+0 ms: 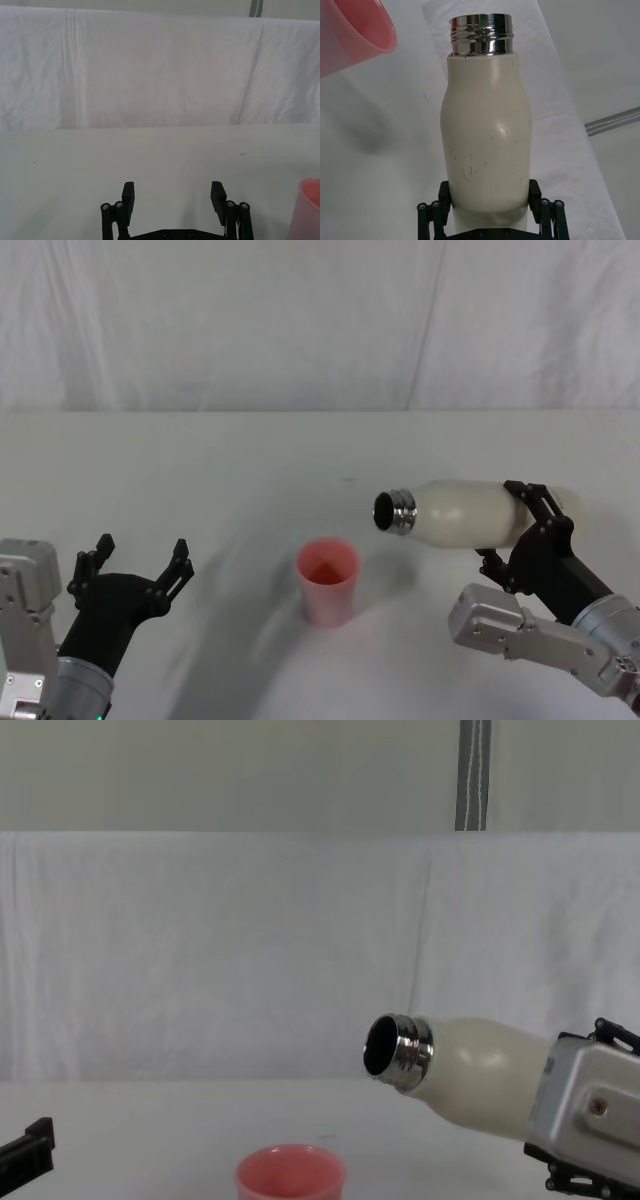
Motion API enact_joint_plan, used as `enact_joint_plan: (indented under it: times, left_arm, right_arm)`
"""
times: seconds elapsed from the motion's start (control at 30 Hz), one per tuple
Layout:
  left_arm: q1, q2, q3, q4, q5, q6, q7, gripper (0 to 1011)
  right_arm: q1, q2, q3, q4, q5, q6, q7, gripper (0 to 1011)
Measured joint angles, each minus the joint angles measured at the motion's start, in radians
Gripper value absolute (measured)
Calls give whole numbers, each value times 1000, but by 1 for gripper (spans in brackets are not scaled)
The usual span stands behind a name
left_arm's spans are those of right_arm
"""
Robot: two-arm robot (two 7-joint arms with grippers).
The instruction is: Grasp the thermos with one hand and pour water into the cup lid.
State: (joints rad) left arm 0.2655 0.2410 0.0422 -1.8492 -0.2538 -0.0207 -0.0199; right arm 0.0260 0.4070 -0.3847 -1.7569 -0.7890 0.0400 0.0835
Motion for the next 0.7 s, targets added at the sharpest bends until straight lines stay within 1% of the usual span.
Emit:
enact_joint_plan:
  times: [0.37,0.7]
  left_arm:
    - [0,0,0,0,0,0,0,1001]
    - [0,0,0,0,0,0,0,1001]
  right_arm:
    - [29,1,-19,20,-7,-7,9,950]
    - [57,1,-48,32,-31,-5,16,950]
